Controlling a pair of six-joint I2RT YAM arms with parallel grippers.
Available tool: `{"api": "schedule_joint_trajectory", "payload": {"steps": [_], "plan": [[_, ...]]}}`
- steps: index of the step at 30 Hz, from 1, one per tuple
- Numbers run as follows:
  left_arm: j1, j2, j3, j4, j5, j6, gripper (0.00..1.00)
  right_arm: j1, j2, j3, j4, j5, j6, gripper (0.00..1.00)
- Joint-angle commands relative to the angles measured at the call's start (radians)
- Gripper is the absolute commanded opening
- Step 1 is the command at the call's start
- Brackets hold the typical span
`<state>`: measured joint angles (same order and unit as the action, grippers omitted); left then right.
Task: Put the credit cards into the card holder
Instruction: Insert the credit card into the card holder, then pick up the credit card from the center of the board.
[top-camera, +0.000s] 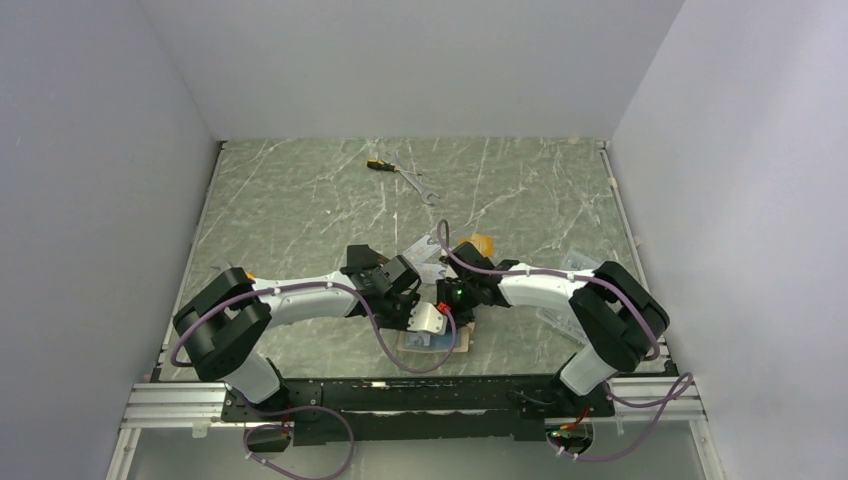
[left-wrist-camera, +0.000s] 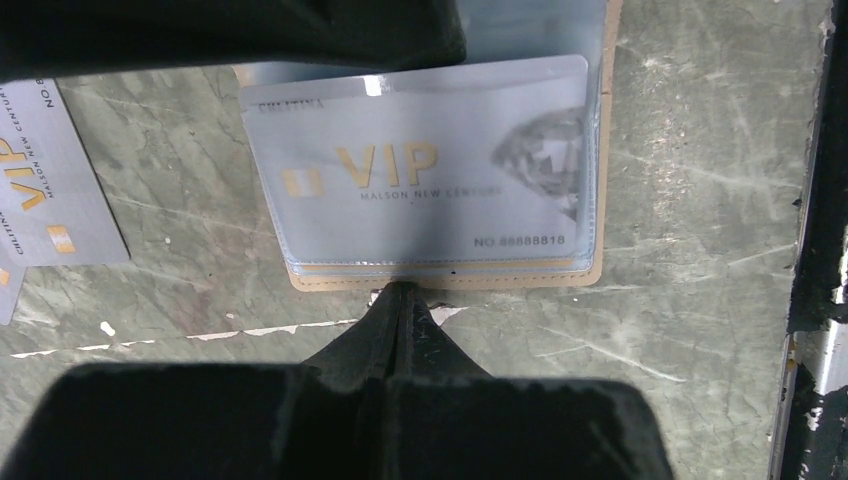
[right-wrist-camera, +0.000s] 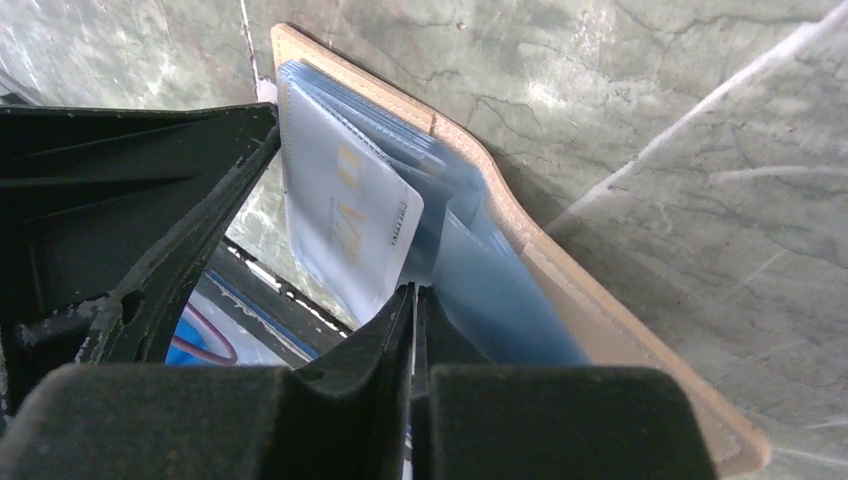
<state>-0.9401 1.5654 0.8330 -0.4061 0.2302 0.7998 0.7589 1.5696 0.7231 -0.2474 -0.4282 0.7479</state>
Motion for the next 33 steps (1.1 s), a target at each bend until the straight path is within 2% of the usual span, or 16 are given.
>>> {"api": "schedule_joint_trajectory", "payload": {"steps": [1, 7, 12, 16, 20, 22, 25, 31, 33], "plan": [[0.006, -0.019, -0.024, -0.061, 0.006, 0.003, 0.0, -0.01, -0.038, 0.051, -0.001, 0.009, -0.015, 0.12], [0.05, -0.048, -0.002, -0.106, 0.044, -0.001, 0.0, -0.101, -0.157, 0.004, -0.071, 0.011, -0.044, 0.23], [0.119, -0.077, 0.056, -0.181, 0.128, -0.01, 0.0, -0.151, -0.209, -0.042, -0.114, 0.025, -0.068, 0.23], [0.204, -0.127, 0.114, -0.244, 0.179, -0.019, 0.04, -0.171, -0.234, -0.023, -0.15, 0.055, -0.087, 0.23], [0.335, -0.184, 0.195, -0.296, 0.226, -0.039, 0.12, -0.181, -0.203, 0.089, -0.194, 0.103, -0.132, 0.3], [0.414, -0.204, 0.225, -0.303, 0.257, -0.049, 0.15, -0.181, -0.158, 0.172, -0.202, 0.115, -0.165, 0.36], [0.504, -0.206, 0.227, -0.282, 0.259, -0.06, 0.18, -0.181, -0.059, 0.311, -0.212, 0.113, -0.214, 0.41], [0.593, -0.137, 0.189, -0.169, 0.228, -0.117, 0.17, -0.181, 0.161, 0.568, -0.189, 0.055, -0.264, 0.41], [0.603, -0.101, 0.176, -0.13, 0.19, -0.106, 0.16, -0.185, 0.245, 0.648, -0.195, 0.016, -0.274, 0.38]]}}
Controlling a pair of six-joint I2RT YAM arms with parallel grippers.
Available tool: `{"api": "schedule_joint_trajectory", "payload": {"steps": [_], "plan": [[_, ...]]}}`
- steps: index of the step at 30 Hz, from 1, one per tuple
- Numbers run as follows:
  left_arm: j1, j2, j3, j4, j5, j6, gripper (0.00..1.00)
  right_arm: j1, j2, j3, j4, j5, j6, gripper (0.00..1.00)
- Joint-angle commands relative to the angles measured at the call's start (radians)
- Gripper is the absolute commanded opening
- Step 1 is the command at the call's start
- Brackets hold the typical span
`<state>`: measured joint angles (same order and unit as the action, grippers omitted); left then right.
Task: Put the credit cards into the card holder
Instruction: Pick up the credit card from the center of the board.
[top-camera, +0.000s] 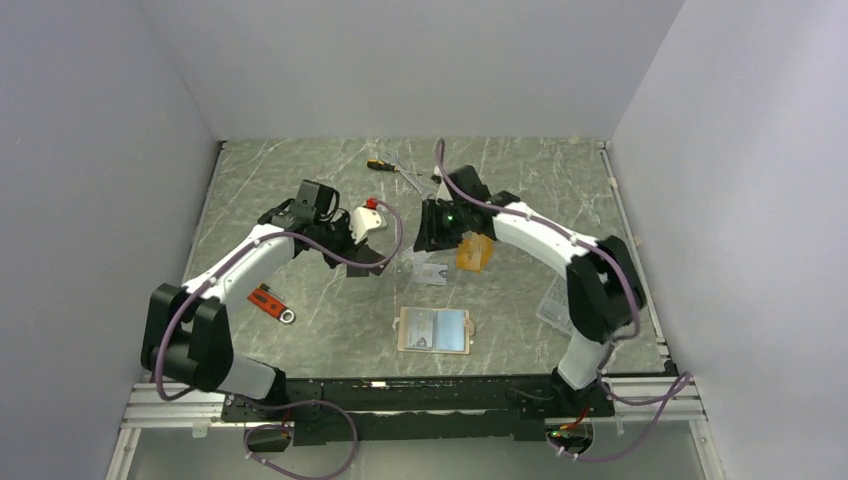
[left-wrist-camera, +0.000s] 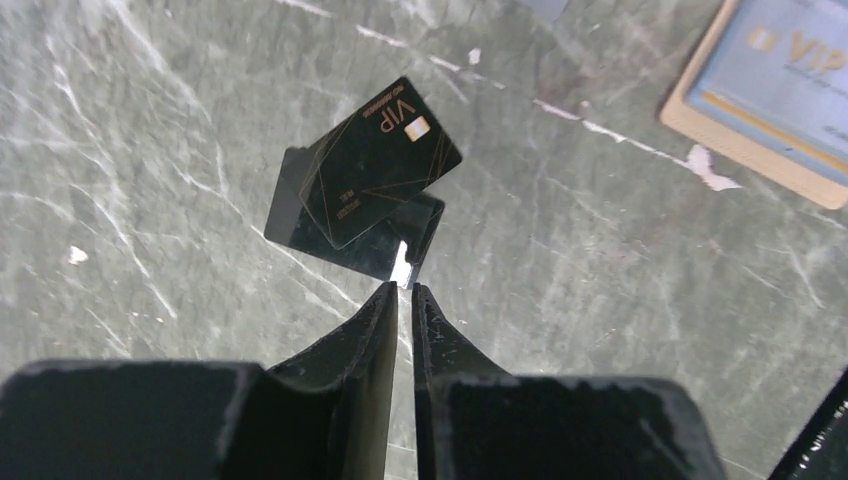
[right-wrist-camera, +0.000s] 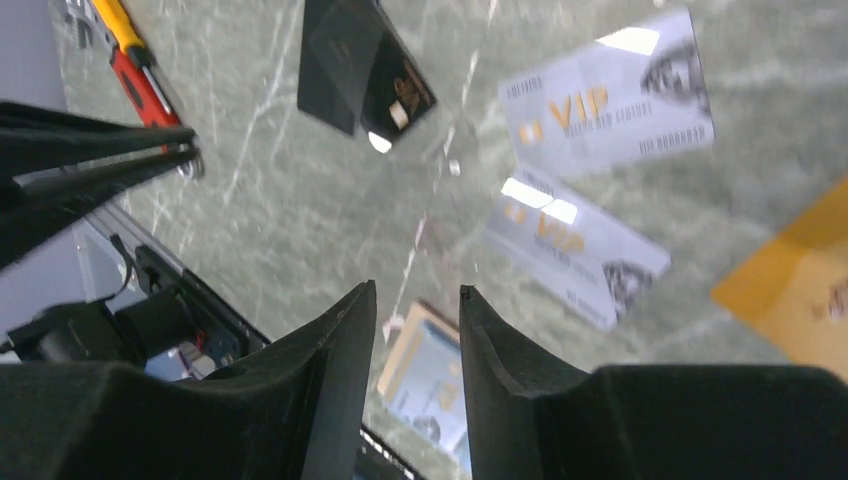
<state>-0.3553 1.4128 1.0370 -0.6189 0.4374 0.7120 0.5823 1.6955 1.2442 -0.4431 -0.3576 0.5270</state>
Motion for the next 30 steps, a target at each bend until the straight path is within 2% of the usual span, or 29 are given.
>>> {"api": "schedule_joint_trajectory", "payload": {"steps": [1, 7, 10, 30], "plan": [[0.019, 0.078, -0.023, 0.094, -0.038, -0.008, 0.15, -0.008, 0.149, 0.16, 0.005, -0.069, -0.055, 0.36], [0.039, 0.259, 0.077, 0.142, -0.082, 0.028, 0.07, -0.022, 0.318, 0.281, 0.051, -0.161, -0.058, 0.28], [0.054, 0.318, 0.123, 0.131, -0.069, 0.034, 0.05, -0.032, 0.373, 0.316, 0.071, -0.2, -0.048, 0.28], [0.062, 0.375, 0.108, 0.165, -0.044, 0.092, 0.0, -0.042, 0.483, 0.318, 0.234, -0.326, 0.059, 0.31]]}}
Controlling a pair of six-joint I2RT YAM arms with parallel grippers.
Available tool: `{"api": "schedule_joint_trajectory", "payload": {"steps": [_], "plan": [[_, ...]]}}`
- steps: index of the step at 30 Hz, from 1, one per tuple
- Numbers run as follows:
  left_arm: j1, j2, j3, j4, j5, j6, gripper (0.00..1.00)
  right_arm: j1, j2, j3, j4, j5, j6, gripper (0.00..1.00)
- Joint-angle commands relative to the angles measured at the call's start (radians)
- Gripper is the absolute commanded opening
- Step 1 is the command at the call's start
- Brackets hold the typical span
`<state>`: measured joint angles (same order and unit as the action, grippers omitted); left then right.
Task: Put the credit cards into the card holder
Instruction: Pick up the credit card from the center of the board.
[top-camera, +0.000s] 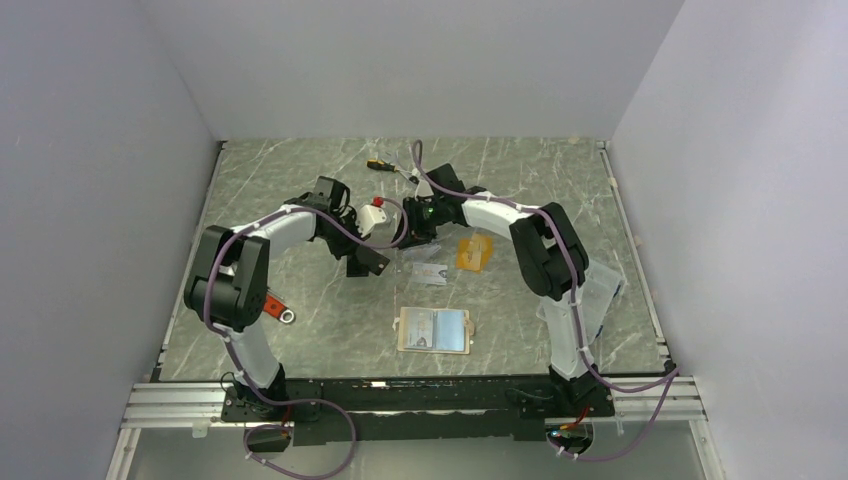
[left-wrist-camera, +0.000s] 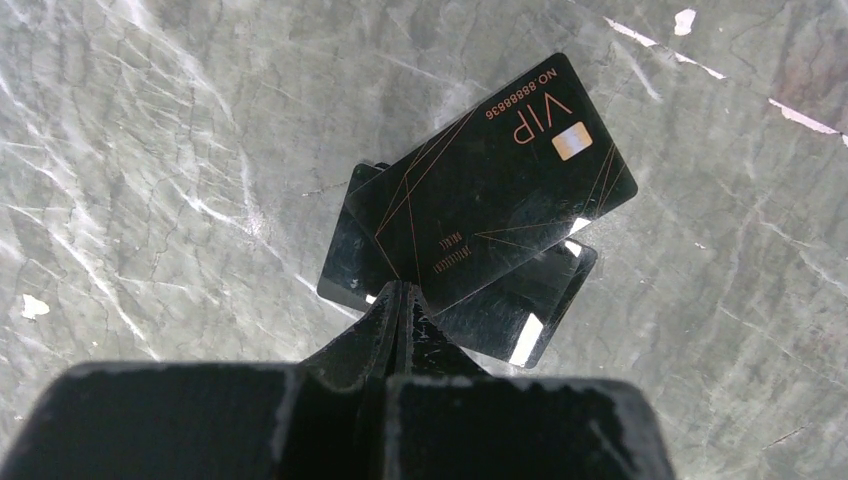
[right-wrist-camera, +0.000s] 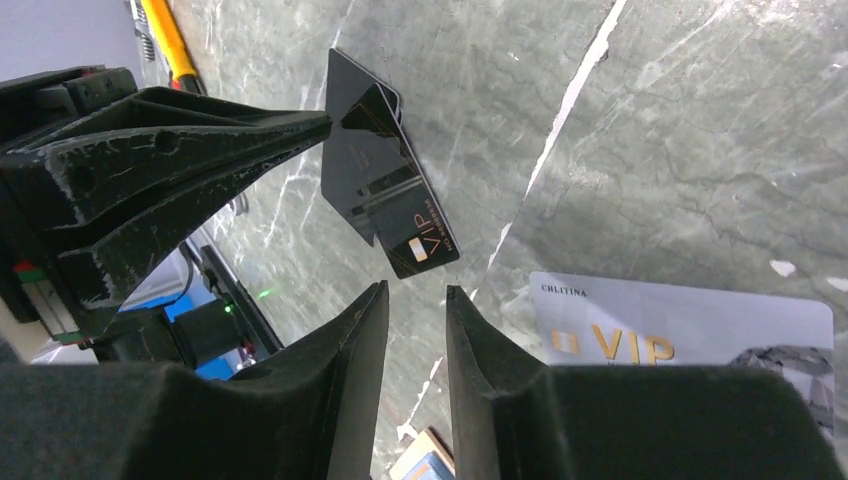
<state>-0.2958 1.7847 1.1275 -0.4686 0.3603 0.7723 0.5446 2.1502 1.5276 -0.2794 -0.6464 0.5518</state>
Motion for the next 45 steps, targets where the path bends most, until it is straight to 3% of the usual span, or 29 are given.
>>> {"api": "schedule_joint_trajectory", "payload": {"steps": [1, 16, 23, 45], "plan": [[0.001, 0.005, 0.019, 0.013, 0.035, 0.031, 0.0, -0.004, 0.032, 0.034, 0.074, -0.04, 0.038, 0.31], [-0.048, 0.059, 0.009, -0.021, -0.114, 0.07, 0.0, -0.011, 0.084, 0.008, 0.151, -0.095, 0.081, 0.41], [-0.049, 0.06, -0.001, -0.036, -0.097, 0.064, 0.0, -0.01, 0.108, -0.075, 0.272, -0.146, 0.157, 0.41], [-0.052, 0.042, -0.023, -0.046, -0.042, 0.056, 0.0, 0.029, 0.104, -0.179, 0.412, -0.187, 0.304, 0.41]]}}
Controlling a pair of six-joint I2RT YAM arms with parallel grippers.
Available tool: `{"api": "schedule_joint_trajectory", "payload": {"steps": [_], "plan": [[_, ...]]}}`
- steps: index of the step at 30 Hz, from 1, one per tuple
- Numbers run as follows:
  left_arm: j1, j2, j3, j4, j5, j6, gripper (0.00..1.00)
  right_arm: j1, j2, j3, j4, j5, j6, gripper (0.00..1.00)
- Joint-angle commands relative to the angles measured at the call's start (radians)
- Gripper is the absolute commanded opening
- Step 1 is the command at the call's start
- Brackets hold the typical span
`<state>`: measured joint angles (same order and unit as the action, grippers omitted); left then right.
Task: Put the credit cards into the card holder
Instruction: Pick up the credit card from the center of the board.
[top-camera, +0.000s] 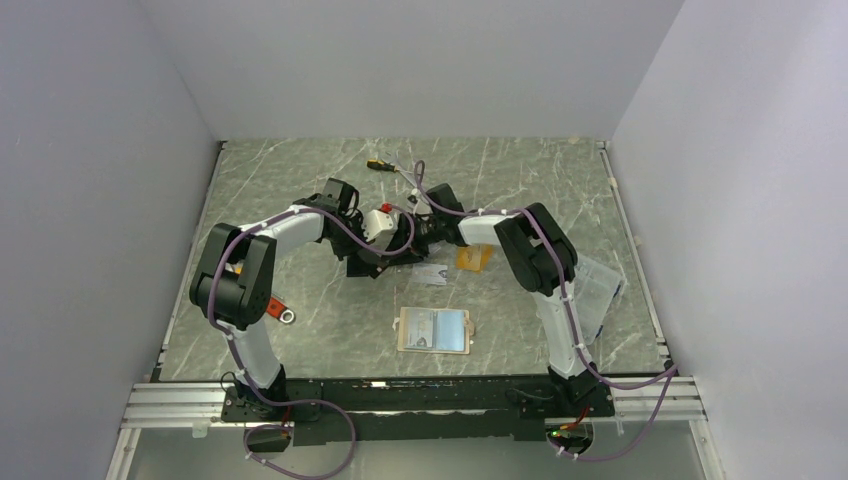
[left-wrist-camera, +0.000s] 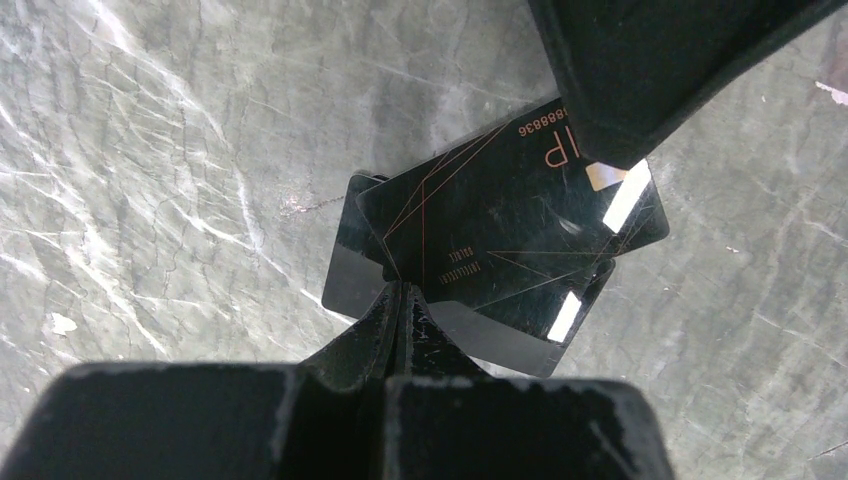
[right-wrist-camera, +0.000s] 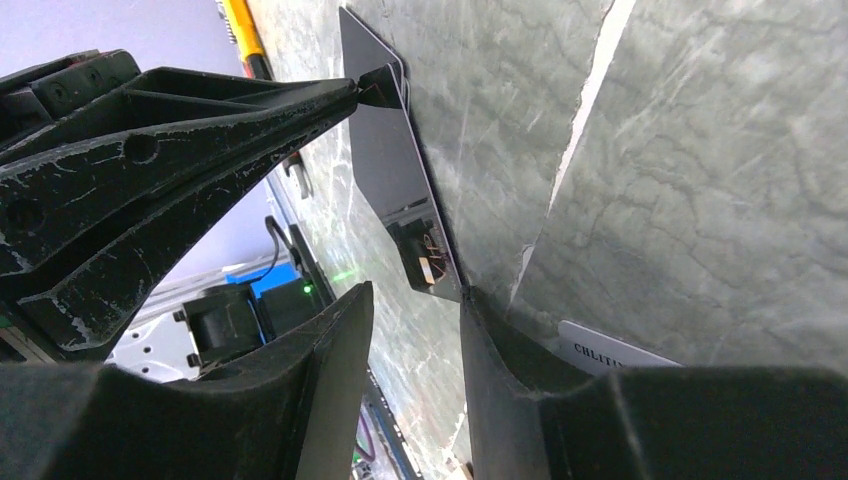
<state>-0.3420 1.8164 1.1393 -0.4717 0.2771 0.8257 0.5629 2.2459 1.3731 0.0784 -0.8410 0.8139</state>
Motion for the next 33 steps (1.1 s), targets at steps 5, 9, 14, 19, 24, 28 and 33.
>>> {"api": "schedule_joint_trajectory", "payload": {"steps": [5, 9, 14, 19, 24, 28, 33], "plan": [[-0.005, 0.007, -0.042, -0.041, 0.053, 0.0, 0.0, 0.007, -0.005, -0.051, 0.159, -0.02, 0.12, 0.4], [-0.006, 0.005, -0.04, -0.05, 0.071, -0.002, 0.0, -0.003, -0.039, -0.081, 0.228, -0.029, 0.159, 0.4], [-0.004, 0.005, -0.032, -0.065, 0.089, -0.003, 0.0, -0.006, -0.064, -0.064, 0.162, -0.026, 0.111, 0.39], [0.018, -0.036, 0.019, -0.121, 0.151, -0.022, 0.0, -0.007, -0.053, 0.059, -0.062, 0.049, -0.06, 0.39], [0.034, -0.091, 0.07, -0.173, 0.192, -0.035, 0.0, -0.006, -0.018, 0.142, -0.149, 0.064, -0.111, 0.38], [0.034, -0.109, 0.072, -0.192, 0.213, -0.04, 0.01, 0.006, -0.012, 0.141, -0.149, 0.064, -0.118, 0.39], [0.011, -0.101, 0.04, -0.177, 0.261, -0.079, 0.0, 0.014, -0.012, 0.09, -0.101, 0.051, -0.091, 0.38]]}}
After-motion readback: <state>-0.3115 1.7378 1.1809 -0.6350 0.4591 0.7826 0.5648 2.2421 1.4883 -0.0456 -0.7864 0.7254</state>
